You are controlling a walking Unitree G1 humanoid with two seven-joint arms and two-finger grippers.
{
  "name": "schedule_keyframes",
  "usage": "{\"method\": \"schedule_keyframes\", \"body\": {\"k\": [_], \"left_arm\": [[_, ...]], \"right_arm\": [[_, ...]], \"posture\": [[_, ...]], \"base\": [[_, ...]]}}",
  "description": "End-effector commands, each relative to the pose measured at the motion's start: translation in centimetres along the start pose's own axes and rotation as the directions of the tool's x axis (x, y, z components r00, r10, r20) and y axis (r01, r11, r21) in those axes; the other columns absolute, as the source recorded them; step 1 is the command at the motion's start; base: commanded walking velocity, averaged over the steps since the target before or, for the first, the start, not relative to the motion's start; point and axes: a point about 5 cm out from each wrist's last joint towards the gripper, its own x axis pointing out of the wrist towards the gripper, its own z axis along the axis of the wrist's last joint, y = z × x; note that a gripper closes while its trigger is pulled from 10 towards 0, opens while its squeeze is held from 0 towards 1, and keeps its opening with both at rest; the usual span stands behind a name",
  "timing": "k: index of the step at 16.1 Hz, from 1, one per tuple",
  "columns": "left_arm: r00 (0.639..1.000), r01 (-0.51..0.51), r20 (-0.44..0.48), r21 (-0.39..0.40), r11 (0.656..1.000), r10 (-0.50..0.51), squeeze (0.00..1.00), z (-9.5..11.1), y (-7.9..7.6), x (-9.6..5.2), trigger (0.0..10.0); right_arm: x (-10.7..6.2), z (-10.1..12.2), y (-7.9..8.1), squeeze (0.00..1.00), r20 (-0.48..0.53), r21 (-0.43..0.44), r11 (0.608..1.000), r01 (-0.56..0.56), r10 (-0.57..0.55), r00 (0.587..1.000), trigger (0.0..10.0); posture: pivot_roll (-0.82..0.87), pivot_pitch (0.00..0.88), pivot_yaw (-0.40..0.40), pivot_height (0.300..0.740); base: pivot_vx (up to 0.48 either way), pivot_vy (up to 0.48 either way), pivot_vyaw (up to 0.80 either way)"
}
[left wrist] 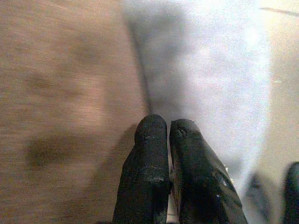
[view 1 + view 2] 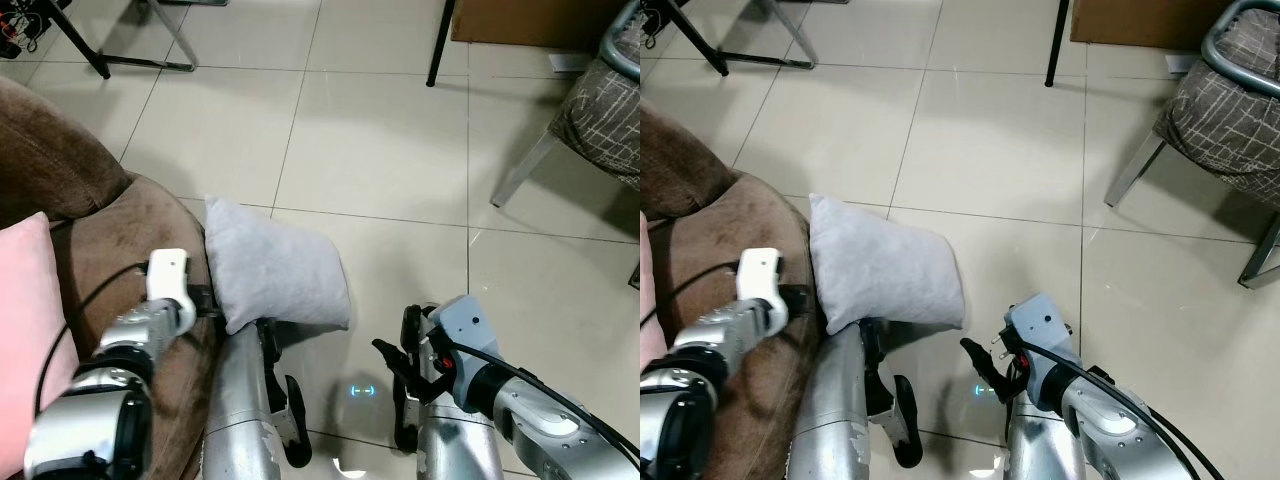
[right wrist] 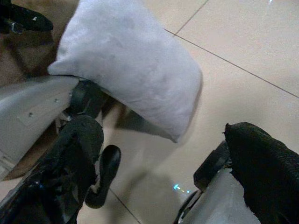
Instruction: Move the pillow to the sofa from floor
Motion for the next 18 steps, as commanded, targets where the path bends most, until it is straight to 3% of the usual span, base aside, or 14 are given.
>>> {"method": "schedule_keyframes", "body": {"k": [1, 4, 6, 8, 10, 11, 12, 13, 15, 17, 18], "left_arm": [[0.998, 0.055, 0.044, -0.051, 0.997, -0.053, 0.0, 0.1, 0.1, -0.2, 0.0], [0.952, 0.259, 0.194, -0.088, 0.962, -0.238, 0.0, 2.8, -1.2, -0.6, 0.0], [0.933, 0.301, 0.234, -0.087, 0.95, -0.274, 0.0, 3.4, -1.0, -1.1, 0.0], [0.881, 0.39, 0.322, -0.084, 0.917, -0.346, 0.0, 4.6, -0.9, -2.3, 0.0], [0.819, 0.457, 0.417, -0.057, 0.888, -0.395, 0.0, 6.2, -1.8, -3.5, 0.0], [0.789, 0.455, 0.479, -0.035, 0.89, -0.384, 0.0, 7.3, -2.4, -4.5, 0.0], [0.796, 0.398, 0.497, -0.001, 0.917, -0.345, 0.0, 7.7, -2.4, -5.0, 0.0], [0.797, 0.138, 0.583, 0.08, 0.987, -0.159, 1.0, 8.1, -2.0, -6.4, 10.0], [0.774, 0.078, 0.621, 0.098, 0.992, -0.122, 1.0, 7.7, -2.3, -7.9, 10.0], [0.764, 0.029, 0.628, 0.191, 0.981, -0.145, 1.0, 6.9, -3.9, -9.6, 10.0], [0.763, 0.012, 0.626, 0.236, 0.972, -0.161, 1.0, 6.4, -5.0, -10.3, 10.0]], "right_arm": [[0.2, -0.4, -0.4, 0.0, -0.008, 0.012, 0.999, 0.044, -0.043, 0.999, 10.0], [1.2, -0.3, -1.3, 0.0, 0.011, 0.022, 0.994, 0.104, -0.104, 0.995, 10.0], [1.5, -0.2, -1.4, 0.0, 0.02, 0.022, 0.993, 0.114, -0.115, 0.993, 10.0], [1.9, 0.3, -1.9, 0.0, 0.045, 0.021, 0.988, 0.156, -0.157, 0.987, 10.0], [2.5, 0.8, -3.1, 0.0, 0.093, 0.042, 0.974, 0.222, -0.225, 0.97, 10.0], [2.6, 1.6, -3.6, 0.0, 0.145, 0.079, 0.96, 0.267, -0.276, 0.95, 10.0], [2.6, 2.0, -3.7, 0.0, 0.174, 0.096, 0.952, 0.29, -0.303, 0.937, 10.0], [2.8, 2.6, -3.7, 0.0, 0.222, 0.147, 0.933, 0.328, -0.354, 0.908, 10.0], [2.9, 2.7, -3.3, 0.0, 0.238, 0.163, 0.924, 0.345, -0.376, 0.895, 10.0], [3.2, 2.1, -3.5, 0.0, 0.212, 0.135, 0.91, 0.391, -0.412, 0.886, 10.0], [3.1, 1.5, -4.1, 0.0, 0.19, 0.217, 0.883, 0.417, -0.457, 0.869, 10.0]], "posture": [[-0.05, 0.24, 0.157, 0.552], [-0.03, 0.205, 0.164, 0.552], [-0.04, 0.189, 0.165, 0.552], [-0.05, 0.15, 0.163, 0.552], [-0.05, 0.101, 0.151, 0.552], [-0.04, 0.058, 0.134, 0.552], [-0.04, 0.052, 0.131, 0.552], [-0.05, 0.0, 0.113, 0.552], [-0.05, 0.0, 0.093, 0.552], [-0.03, 0.0, 0.071, 0.552], [-0.02, 0.0, 0.065, 0.562]], "base": [[0.0, 0.0, 0.0], [0.0, 0.0, 0.0], [0.0, 0.0, 0.0], [0.0, 0.0, 0.0], [0.0, 0.0, 0.0], [0.0, 0.0, 0.0], [0.0, 0.0, 0.0], [0.0, 0.0, 0.0], [0.0, 0.0, 0.0], [0.0, 0.0, 0.0], [0.0, 0.0, 0.0]]}}
